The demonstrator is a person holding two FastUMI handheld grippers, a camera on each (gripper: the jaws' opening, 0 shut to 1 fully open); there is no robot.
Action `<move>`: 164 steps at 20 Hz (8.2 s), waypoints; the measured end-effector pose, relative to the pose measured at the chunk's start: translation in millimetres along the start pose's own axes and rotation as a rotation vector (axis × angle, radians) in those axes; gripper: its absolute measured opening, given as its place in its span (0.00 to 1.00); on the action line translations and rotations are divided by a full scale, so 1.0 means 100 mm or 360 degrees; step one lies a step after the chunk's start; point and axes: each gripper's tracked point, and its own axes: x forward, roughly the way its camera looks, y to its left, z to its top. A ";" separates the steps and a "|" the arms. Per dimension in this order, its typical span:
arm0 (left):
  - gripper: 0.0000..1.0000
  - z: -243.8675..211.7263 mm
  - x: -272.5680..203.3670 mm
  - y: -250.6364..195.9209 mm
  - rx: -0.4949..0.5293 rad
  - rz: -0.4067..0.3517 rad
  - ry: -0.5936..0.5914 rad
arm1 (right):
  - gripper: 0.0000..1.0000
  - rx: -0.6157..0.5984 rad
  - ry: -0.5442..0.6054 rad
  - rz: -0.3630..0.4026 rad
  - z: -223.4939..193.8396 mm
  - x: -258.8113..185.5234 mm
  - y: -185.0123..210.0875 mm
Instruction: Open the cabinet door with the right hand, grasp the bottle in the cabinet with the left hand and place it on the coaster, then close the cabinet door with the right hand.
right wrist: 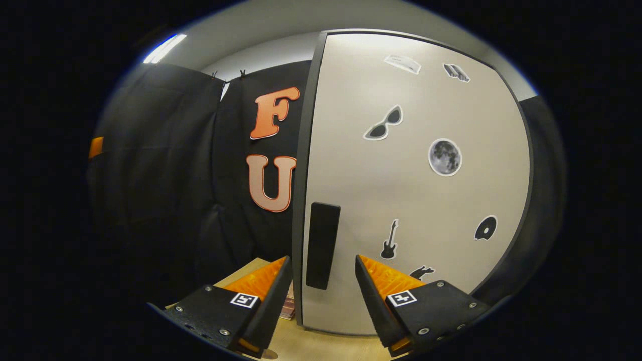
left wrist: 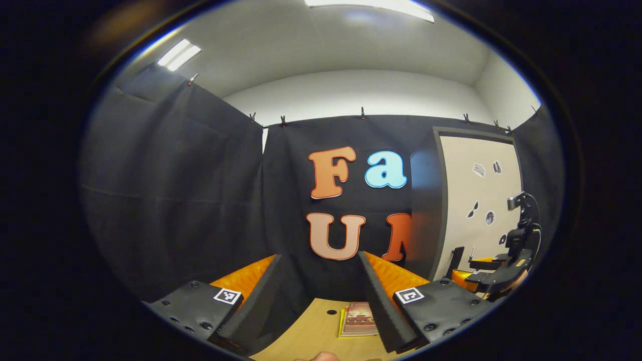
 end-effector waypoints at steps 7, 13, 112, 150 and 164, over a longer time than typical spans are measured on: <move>0.96 -0.04 -0.24 0.23 0.0071 0.0080 0.0004 | 0.63 0.0144 0.0056 -0.0100 -0.10 0.35 -0.04; 0.96 -0.14 -0.38 0.34 0.0061 0.0127 0.0034 | 0.39 0.0273 0.0085 -0.0139 -0.14 0.53 0.00; 0.82 -2.53 1.41 -5.47 0.0032 -0.1023 0.0263 | 0.50 0.0473 -0.0218 -0.0079 -0.46 -0.81 -1.18; 0.84 -3.85 -0.20 -2.33 0.0056 -0.0471 0.0296 | 0.62 0.0274 -0.0246 -0.0493 -0.42 -0.96 -1.35; 0.84 -4.87 -0.57 -2.26 0.0097 -0.0599 0.0387 | 0.62 0.0320 -0.0157 -0.0564 -0.46 -0.97 -1.33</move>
